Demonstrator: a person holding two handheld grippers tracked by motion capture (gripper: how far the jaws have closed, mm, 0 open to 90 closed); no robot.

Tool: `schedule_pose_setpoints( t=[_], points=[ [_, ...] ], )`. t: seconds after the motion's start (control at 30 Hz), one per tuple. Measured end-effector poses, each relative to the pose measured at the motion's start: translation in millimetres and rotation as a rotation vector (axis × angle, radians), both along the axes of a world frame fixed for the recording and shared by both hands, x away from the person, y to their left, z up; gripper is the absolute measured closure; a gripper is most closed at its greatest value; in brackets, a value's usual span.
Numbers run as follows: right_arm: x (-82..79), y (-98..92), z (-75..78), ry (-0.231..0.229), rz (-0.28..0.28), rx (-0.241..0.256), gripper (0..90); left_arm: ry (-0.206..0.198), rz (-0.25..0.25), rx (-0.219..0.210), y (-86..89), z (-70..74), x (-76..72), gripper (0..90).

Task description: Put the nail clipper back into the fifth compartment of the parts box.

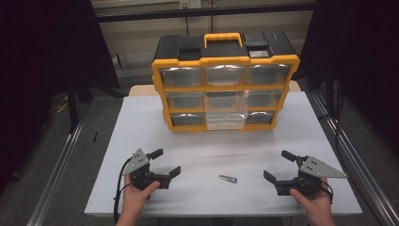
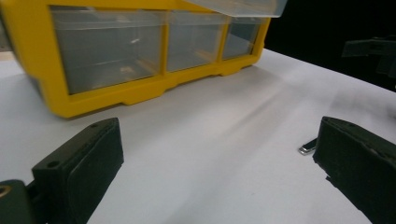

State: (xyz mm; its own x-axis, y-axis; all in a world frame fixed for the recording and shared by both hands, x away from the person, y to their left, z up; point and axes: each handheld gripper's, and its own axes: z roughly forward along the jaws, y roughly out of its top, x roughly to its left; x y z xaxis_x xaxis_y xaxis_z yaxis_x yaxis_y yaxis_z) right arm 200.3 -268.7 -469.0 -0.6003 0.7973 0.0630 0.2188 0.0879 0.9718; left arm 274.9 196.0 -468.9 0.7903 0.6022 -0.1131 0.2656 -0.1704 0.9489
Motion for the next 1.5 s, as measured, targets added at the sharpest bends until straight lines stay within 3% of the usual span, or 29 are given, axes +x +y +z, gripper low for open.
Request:
schedule_pose_setpoints(
  t=[0.03,0.07,0.33,0.47,0.5,0.53,0.73,0.8,1.03,1.1,1.23,1.27,1.33,1.5],
  points=[
    [0.0,-0.1,-0.1,-0.002,0.001,-0.003,1.1,0.008,0.011,-0.034,-6.6,0.4,-0.5,1.5],
    [0.1,0.3,-0.1,-0.001,0.002,-0.002,1.1,0.008,0.011,-0.034,-6.6,0.4,-0.5,1.5],
    [-0.2,-0.5,0.2,-0.003,-0.008,0.0,1.1,0.037,-0.057,-0.003,-37.1,3.9,4.5,1.7],
    [-0.1,-0.6,0.3,-0.007,-0.006,0.004,1.1,0.038,-0.064,0.017,-48.7,4.3,5.6,1.7],
    [-0.2,-0.6,0.5,-0.007,-0.003,0.003,1.1,0.046,-0.075,0.001,-57.3,4.1,6.0,1.7],
    [-0.3,-0.6,0.5,-0.008,-0.004,0.003,1.1,0.043,-0.09,0.023,-59.2,4.4,6.8,1.7],
    [-0.5,-0.9,0.7,-0.009,-0.005,0.003,1.1,0.056,-0.129,0.039,-75.0,3.9,8.9,2.0],
    [-0.5,-1.2,0.8,-0.008,-0.007,0.004,1.1,0.063,-0.195,0.041,-82.2,3.2,11.1,2.0],
    [-0.5,-1.7,0.8,-0.011,-0.011,0.004,1.1,0.079,-0.222,0.065,-100.3,2.2,12.6,2.2],
    [-0.6,-1.9,1.0,-0.012,-0.012,0.004,1.2,0.092,-0.23,0.054,-105.1,1.7,12.8,2.2],
    [-0.8,-2.0,0.9,-0.011,-0.013,0.005,1.2,0.086,-0.242,0.066,-110.1,1.7,14.9,2.2],
    [-0.9,-2.3,1.2,-0.009,-0.012,0.007,1.2,0.102,-0.245,0.05,-115.1,0.6,15.2,2.2],
    [-1.0,-2.4,1.3,-0.008,-0.012,0.008,1.3,0.101,-0.248,0.085,-118.6,-0.2,15.7,2.6],
    [-0.9,-2.4,1.4,-0.011,-0.012,0.007,1.3,0.128,-0.262,0.076,-126.7,-2.9,16.7,4.7]
  ],
)
